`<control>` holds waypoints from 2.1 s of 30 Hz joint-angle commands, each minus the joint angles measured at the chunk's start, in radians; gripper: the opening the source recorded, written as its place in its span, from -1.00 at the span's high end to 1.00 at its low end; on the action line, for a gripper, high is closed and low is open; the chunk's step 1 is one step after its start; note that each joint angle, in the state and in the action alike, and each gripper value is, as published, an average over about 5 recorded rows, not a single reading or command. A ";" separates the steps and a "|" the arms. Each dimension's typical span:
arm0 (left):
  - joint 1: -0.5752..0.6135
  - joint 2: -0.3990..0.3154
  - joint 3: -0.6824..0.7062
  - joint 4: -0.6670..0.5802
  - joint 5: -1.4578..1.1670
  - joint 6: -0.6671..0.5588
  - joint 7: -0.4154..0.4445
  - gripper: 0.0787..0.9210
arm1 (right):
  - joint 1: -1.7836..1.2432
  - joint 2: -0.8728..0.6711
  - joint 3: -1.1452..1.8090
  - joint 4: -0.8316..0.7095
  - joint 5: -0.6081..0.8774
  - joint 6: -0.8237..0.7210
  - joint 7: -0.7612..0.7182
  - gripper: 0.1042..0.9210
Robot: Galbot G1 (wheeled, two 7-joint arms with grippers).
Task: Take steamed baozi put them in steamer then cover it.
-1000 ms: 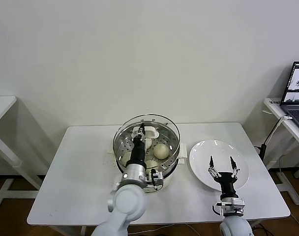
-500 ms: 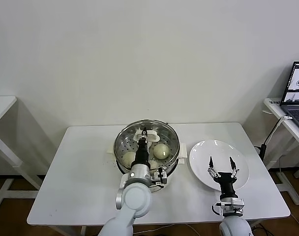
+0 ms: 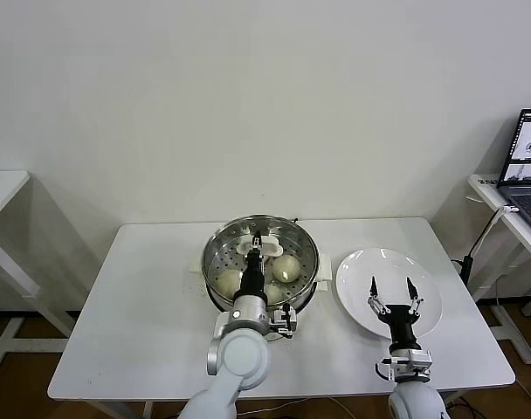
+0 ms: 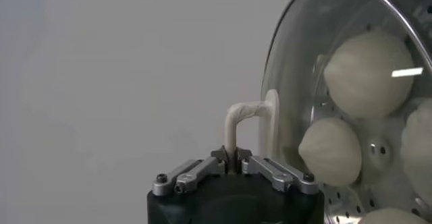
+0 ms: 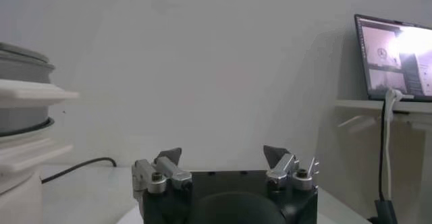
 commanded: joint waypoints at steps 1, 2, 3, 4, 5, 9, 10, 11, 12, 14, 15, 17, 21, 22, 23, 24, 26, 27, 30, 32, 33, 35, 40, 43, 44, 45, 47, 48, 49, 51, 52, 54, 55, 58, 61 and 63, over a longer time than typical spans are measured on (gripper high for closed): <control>0.005 -0.006 0.000 0.007 0.011 -0.003 -0.006 0.75 | -0.001 0.003 0.000 -0.006 -0.002 0.002 -0.002 -0.76; 0.006 -0.007 0.001 0.007 0.012 -0.004 -0.008 0.75 | -0.001 0.004 0.000 -0.007 -0.002 0.002 -0.003 -0.76; 0.006 -0.009 0.000 0.007 0.013 -0.004 -0.009 0.75 | -0.001 0.003 0.000 -0.008 -0.002 0.002 -0.003 -0.76; 0.006 -0.010 0.000 0.009 0.015 -0.005 -0.010 0.75 | 0.000 0.003 0.000 -0.007 -0.003 0.002 -0.003 -0.76; 0.006 -0.011 -0.001 0.011 0.016 -0.006 -0.011 0.75 | 0.000 0.003 0.000 -0.006 -0.003 0.002 -0.003 -0.76; 0.010 -0.012 -0.005 0.015 0.020 -0.012 -0.009 0.75 | 0.001 -0.001 0.000 -0.002 -0.002 0.001 -0.003 -0.76; 0.012 -0.014 -0.007 0.015 0.021 -0.015 -0.010 0.75 | 0.001 -0.002 0.000 -0.002 -0.002 0.001 -0.003 -0.76; 0.014 -0.016 -0.008 0.015 0.020 -0.017 -0.011 0.75 | 0.002 -0.003 0.000 -0.002 -0.002 0.001 -0.003 -0.76; 0.016 -0.018 -0.010 0.016 0.020 -0.020 -0.013 0.75 | 0.002 -0.004 0.000 -0.002 -0.002 0.001 -0.004 -0.76; 0.020 -0.021 -0.013 0.015 0.019 -0.023 -0.016 0.75 | 0.001 -0.004 -0.001 -0.003 -0.003 0.001 -0.005 -0.76; 0.022 -0.022 -0.013 0.014 0.017 -0.024 -0.018 0.75 | 0.001 -0.003 -0.001 -0.003 -0.003 0.001 -0.006 -0.76; 0.025 -0.021 -0.014 0.008 0.015 -0.024 -0.021 0.74 | 0.000 -0.003 -0.002 -0.003 -0.003 0.000 -0.010 -0.76; 0.036 -0.008 -0.014 -0.032 0.006 -0.022 -0.021 0.57 | -0.002 -0.005 -0.003 -0.001 -0.002 0.000 -0.017 -0.76; 0.040 -0.004 -0.014 -0.048 0.001 -0.021 -0.020 0.49 | -0.002 -0.005 -0.004 -0.001 -0.002 0.000 -0.018 -0.76; 0.045 0.002 -0.013 -0.063 -0.005 -0.019 -0.018 0.43 | -0.002 -0.006 -0.004 0.000 -0.002 -0.001 -0.020 -0.76; 0.050 0.009 -0.012 -0.083 -0.012 -0.018 -0.017 0.37 | -0.003 -0.006 -0.004 0.000 -0.002 -0.001 -0.021 -0.76; 0.063 0.027 -0.008 -0.130 -0.030 -0.013 -0.012 0.22 | -0.004 -0.006 -0.004 0.002 -0.001 -0.002 -0.023 -0.76; 0.071 0.040 -0.006 -0.158 -0.044 -0.009 -0.008 0.16 | -0.004 -0.006 -0.004 0.003 -0.001 -0.003 -0.024 -0.76; 0.101 0.089 0.000 -0.251 -0.094 0.001 0.002 -0.04 | -0.004 -0.006 -0.001 0.006 0.001 -0.006 -0.023 -0.76; 0.132 0.125 0.003 -0.313 -0.139 0.010 0.008 -0.19 | -0.003 -0.006 0.004 0.010 0.003 -0.014 -0.021 -0.76; 0.149 0.139 0.003 -0.340 -0.157 0.012 0.011 -0.25 | -0.003 -0.007 0.007 0.012 0.003 -0.021 -0.020 -0.76; 0.184 0.167 -0.004 -0.395 -0.204 0.017 0.013 -0.39 | -0.005 -0.012 0.012 0.019 0.002 -0.044 -0.020 -0.76; 0.250 0.236 -0.088 -0.511 -0.396 0.013 -0.017 -0.70 | -0.016 -0.030 0.009 0.053 0.043 -0.108 -0.010 -0.76; 0.274 0.249 -0.211 -0.546 -0.687 -0.010 -0.164 -0.76 | -0.029 -0.035 0.014 0.086 0.098 -0.125 -0.016 -0.76; 0.274 0.244 -0.262 -0.540 -0.831 -0.030 -0.249 -0.76 | -0.035 -0.036 0.017 0.099 0.119 -0.131 -0.021 -0.76; 0.271 0.236 -0.312 -0.528 -0.976 -0.055 -0.332 -0.76 | -0.041 -0.036 0.020 0.111 0.136 -0.137 -0.026 -0.76; 0.265 0.218 -0.414 -0.483 -1.252 -0.123 -0.470 -0.77 | -0.052 -0.034 0.028 0.131 0.169 -0.138 -0.037 -0.76; 0.265 0.214 -0.470 -0.452 -1.367 -0.166 -0.508 -0.77 | -0.057 -0.033 0.032 0.139 0.181 -0.137 -0.041 -0.76; 0.269 0.211 -0.520 -0.419 -1.456 -0.202 -0.521 -0.77 | -0.063 -0.032 0.035 0.145 0.187 -0.136 -0.045 -0.76; 0.280 0.212 -0.606 -0.340 -1.595 -0.303 -0.523 -0.77 | -0.074 -0.029 0.040 0.158 0.195 -0.136 -0.050 -0.76; 0.286 0.215 -0.629 -0.297 -1.634 -0.358 -0.515 -0.77 | -0.080 -0.028 0.042 0.162 0.196 -0.135 -0.051 -0.76; 0.298 0.218 -0.659 -0.216 -1.671 -0.467 -0.483 -0.77 | -0.090 -0.026 0.046 0.170 0.198 -0.135 -0.052 -0.76; 0.305 0.219 -0.668 -0.181 -1.685 -0.507 -0.466 -0.77 | -0.095 -0.024 0.048 0.174 0.198 -0.134 -0.052 -0.76; 0.332 0.216 -0.680 -0.120 -1.717 -0.566 -0.403 -0.77 | -0.110 -0.022 0.055 0.185 0.196 -0.136 -0.052 -0.76; 0.364 0.209 -0.675 -0.094 -1.726 -0.602 -0.360 -0.77 | -0.123 -0.021 0.064 0.193 0.193 -0.137 -0.056 -0.76; 0.379 0.204 -0.672 -0.084 -1.723 -0.620 -0.344 -0.77 | -0.127 -0.020 0.068 0.195 0.194 -0.138 -0.060 -0.76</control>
